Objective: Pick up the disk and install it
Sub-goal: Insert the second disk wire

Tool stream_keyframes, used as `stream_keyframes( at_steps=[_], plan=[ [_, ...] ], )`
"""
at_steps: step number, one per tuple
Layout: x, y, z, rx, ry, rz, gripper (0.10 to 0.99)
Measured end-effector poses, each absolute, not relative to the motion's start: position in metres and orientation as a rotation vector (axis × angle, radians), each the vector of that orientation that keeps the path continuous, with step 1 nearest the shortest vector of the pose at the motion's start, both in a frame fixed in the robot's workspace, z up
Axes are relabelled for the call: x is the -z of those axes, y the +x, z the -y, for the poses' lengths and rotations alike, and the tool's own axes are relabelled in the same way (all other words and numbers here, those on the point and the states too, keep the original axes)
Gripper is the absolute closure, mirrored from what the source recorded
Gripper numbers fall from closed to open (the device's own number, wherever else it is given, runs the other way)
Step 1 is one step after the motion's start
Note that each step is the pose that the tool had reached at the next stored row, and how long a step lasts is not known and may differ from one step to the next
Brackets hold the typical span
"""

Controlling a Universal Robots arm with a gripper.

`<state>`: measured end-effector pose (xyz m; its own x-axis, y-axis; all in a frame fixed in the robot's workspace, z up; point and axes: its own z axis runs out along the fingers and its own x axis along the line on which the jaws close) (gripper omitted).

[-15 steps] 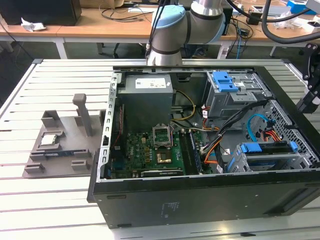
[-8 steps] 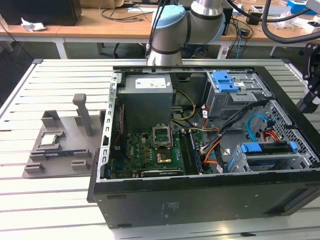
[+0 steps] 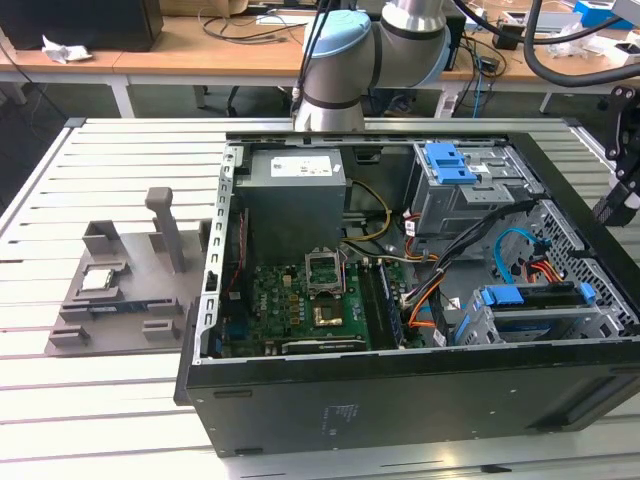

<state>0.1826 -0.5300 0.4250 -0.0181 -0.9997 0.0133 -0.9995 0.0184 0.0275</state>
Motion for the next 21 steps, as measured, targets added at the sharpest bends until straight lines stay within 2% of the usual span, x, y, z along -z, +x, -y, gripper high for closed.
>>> stream_keyframes(
  at_steps=[3, 5, 6, 7, 21],
  plan=[
    [-0.4250, 0.1825, 0.5300, 0.016, 2.181, 2.221, 0.973],
    [-0.4251, 0.1826, 0.5300, 0.016, 2.181, 2.221, 0.851],
    [-0.4252, 0.1826, 0.5300, 0.016, 2.181, 2.221, 0.851],
    [-0.4252, 0.1826, 0.5300, 0.016, 2.181, 2.221, 0.784],
    [-0.4194, 0.1823, 0.5293, 0.016, 2.181, 2.221, 0.784]
  ],
)
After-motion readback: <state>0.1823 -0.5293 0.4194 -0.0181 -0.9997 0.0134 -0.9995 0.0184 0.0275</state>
